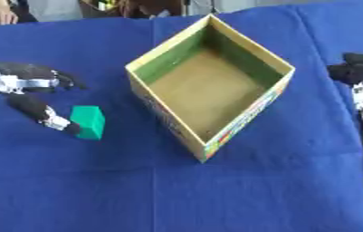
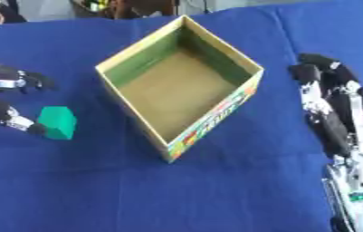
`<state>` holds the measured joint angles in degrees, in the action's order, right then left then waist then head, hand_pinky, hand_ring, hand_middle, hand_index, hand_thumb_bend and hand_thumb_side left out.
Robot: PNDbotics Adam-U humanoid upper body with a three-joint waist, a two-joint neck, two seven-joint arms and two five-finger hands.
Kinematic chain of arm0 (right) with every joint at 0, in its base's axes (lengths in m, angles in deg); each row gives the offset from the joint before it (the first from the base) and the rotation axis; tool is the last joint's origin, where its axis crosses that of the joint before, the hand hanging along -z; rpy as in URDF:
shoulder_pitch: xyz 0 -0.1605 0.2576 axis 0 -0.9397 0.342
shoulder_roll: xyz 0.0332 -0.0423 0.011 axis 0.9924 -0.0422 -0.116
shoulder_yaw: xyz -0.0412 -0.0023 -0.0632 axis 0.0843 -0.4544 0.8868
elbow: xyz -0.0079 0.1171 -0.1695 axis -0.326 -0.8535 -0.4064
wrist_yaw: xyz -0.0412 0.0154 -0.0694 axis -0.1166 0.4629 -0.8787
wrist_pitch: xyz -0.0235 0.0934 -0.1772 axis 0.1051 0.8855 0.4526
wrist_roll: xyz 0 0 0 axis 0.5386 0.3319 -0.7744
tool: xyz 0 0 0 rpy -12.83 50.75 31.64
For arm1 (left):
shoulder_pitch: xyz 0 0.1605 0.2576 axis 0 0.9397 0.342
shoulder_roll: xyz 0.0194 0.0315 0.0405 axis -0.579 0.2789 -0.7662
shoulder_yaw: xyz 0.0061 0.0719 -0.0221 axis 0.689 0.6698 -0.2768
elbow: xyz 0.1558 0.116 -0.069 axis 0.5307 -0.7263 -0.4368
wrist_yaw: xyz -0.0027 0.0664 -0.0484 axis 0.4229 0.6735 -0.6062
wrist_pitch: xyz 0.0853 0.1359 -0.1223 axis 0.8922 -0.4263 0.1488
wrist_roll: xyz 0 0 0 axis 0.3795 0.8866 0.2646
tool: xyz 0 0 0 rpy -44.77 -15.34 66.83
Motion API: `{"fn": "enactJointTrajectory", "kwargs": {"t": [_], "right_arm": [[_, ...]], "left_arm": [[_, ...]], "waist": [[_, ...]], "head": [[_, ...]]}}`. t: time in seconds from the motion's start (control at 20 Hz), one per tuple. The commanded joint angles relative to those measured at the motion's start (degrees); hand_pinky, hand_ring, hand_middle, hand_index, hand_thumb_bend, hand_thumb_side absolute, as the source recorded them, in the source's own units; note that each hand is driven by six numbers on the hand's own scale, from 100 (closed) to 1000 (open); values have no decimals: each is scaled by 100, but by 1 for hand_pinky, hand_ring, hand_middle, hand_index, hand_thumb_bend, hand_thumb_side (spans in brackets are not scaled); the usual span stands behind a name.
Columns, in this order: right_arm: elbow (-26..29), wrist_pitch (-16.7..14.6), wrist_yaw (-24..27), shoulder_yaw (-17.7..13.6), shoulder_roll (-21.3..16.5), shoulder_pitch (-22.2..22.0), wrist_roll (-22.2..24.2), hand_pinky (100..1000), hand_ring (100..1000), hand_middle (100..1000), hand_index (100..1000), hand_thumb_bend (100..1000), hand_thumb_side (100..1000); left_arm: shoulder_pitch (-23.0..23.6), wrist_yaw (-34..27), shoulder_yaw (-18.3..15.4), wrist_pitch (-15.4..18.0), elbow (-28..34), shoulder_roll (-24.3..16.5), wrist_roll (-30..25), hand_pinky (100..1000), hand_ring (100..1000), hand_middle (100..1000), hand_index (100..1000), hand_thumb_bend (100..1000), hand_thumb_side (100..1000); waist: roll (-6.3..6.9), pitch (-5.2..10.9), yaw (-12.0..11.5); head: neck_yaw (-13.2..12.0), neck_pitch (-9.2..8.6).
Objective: Pick up objects on the table and place them in the box.
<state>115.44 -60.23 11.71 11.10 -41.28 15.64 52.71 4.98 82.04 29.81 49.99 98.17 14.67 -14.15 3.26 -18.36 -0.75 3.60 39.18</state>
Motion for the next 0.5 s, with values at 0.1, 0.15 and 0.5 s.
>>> {"fn": "enactJointTrajectory", "kwargs": {"t": [0.1,0.15,0.5], "right_arm": [[112,17,-5,9,-46,16,17,774,727,580,748,100,566],[112,20,1,15,-45,15,23,774,727,580,748,100,565],[112,47,37,28,-42,2,42,774,723,577,746,100,562]], "left_arm": [[-200,352,30,223,26,-37,-191,866,950,990,1000,726,787],[-229,476,66,244,-67,3,-192,875,953,994,1000,726,785],[-383,991,134,479,-415,142,-192,898,958,996,1000,755,790]], "waist": [[-7,112,2],[-8,117,4],[3,142,-7]], "head": [[-4,12],[-8,22],[-21,67]]}}
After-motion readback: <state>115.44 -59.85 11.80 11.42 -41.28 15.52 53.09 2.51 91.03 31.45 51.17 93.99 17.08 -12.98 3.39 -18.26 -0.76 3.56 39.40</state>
